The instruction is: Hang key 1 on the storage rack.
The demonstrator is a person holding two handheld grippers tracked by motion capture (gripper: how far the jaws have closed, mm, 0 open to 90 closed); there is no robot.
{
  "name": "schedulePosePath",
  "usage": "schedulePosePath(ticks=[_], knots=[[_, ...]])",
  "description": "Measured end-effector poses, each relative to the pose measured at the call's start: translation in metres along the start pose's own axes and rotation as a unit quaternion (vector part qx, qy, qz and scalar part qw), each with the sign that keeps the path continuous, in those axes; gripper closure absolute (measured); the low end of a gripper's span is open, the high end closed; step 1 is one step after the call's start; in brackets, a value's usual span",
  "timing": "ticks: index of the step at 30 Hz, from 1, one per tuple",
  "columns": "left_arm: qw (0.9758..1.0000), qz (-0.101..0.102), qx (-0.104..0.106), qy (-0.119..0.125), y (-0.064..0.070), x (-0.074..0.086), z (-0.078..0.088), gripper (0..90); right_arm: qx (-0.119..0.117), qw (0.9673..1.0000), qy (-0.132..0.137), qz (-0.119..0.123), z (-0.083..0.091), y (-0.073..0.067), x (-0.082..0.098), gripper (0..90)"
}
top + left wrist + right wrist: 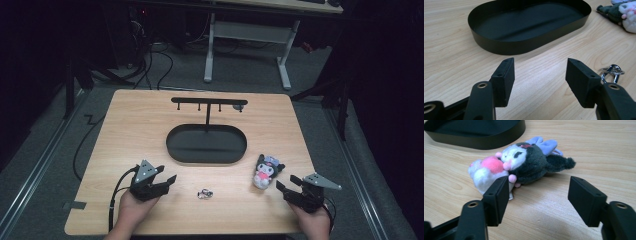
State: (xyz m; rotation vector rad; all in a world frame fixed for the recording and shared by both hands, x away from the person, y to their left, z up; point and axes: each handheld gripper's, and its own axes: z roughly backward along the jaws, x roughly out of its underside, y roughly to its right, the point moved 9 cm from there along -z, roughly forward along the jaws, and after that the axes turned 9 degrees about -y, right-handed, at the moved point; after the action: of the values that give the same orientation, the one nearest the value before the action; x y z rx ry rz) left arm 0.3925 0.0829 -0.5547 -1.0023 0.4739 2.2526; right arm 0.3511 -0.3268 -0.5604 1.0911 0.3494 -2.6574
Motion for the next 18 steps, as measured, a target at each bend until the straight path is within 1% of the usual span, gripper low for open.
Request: schedulePosePath(ticks=[2,3,8,9,10,11,13,16,18], knots=[[0.9998,-0.015,-0.01,-0.008,0.0,0.003,0.001,40.8,-0.001,1.0,0.001,0.008,0.0,-0.002,-0.001,37.8],[0.9997,-0.016,-0.012,-0.01,0.0,0.004,0.001,40.5,-0.001,1.0,0.0,0.009,-0.001,-0.003,-0.001,39.0],[0.9997,-0.011,-0.012,-0.016,-0.004,0.008,0.001,40.6,-0.006,0.9998,-0.001,0.017,-0.001,-0.005,0.0,43.3],[0.9998,-0.006,-0.009,-0.016,-0.004,0.008,0.001,40.7,-0.012,0.9998,0.002,0.017,0.001,-0.009,-0.001,44.3],[0.9998,-0.006,-0.008,-0.017,-0.004,0.008,0.0,40.6,-0.013,0.9998,0.004,0.016,0.001,-0.01,-0.002,45.1],[0.9998,-0.008,-0.008,-0.019,-0.004,0.008,0.0,40.6,-0.019,0.9996,0.006,0.02,0.002,-0.013,-0.004,47.9],[0.9997,-0.007,-0.008,-0.022,-0.004,0.009,-0.001,40.4,-0.024,0.9992,0.012,0.029,0.004,-0.02,-0.007,49.2],[0.9998,-0.001,-0.007,-0.019,-0.004,0.008,0.0,40.1,-0.033,0.9984,0.015,0.044,0.004,-0.032,-0.01,51.8],[0.9998,-0.001,-0.01,-0.019,-0.004,0.008,0.0,40.6,-0.039,0.9975,0.018,0.056,0.004,-0.041,-0.012,53.7]])
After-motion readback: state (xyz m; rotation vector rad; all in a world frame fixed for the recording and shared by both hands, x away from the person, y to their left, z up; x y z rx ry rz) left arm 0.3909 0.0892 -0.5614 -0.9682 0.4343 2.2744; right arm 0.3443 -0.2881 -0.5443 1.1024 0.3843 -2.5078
